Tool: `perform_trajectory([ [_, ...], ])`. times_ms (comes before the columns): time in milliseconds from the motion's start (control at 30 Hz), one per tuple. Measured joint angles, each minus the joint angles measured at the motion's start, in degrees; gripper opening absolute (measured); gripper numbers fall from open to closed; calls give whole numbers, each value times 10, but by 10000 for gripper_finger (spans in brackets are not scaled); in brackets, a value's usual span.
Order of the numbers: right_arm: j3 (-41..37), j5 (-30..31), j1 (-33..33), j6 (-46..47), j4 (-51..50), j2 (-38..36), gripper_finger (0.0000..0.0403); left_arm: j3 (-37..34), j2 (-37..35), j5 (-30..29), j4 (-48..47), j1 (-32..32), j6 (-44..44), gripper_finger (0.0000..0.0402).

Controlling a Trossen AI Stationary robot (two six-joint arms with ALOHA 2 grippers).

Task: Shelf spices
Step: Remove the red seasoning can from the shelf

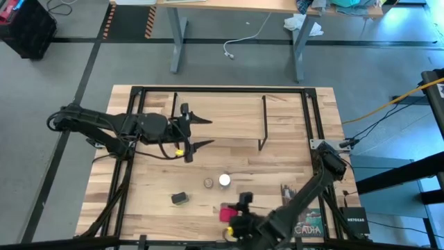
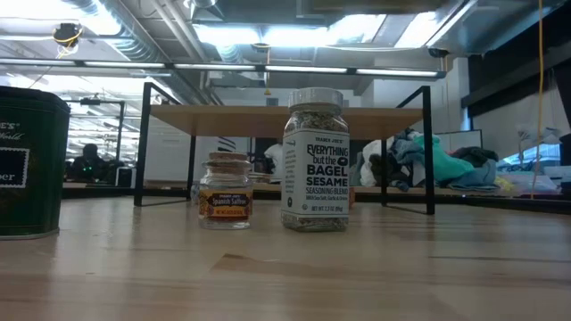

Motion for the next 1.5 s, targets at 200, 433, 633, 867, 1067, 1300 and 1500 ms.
perform_trajectory([
  [200,0,-130,-57,-137,57,1,208,-25,0,-1,6,-24,-32,282],
  [433,-12,-249,-114,-238,122,1,208,-37,0,-26,5,-58,-71,282],
  [633,-67,-362,-161,-283,217,2,208,-37,-10,-85,6,-108,-91,282],
  [867,-121,-387,-199,-311,293,2,208,-37,-39,-211,6,-199,-95,282],
  [1067,-161,-440,-223,-315,380,2,208,-37,-39,-310,1,-249,-90,282],
  [1300,-193,-468,-241,-307,424,6,209,-37,-39,-357,1,-277,-76,282],
  [1500,-207,-468,-247,-292,432,7,211,-37,-39,-366,1,-283,-61,282],
])
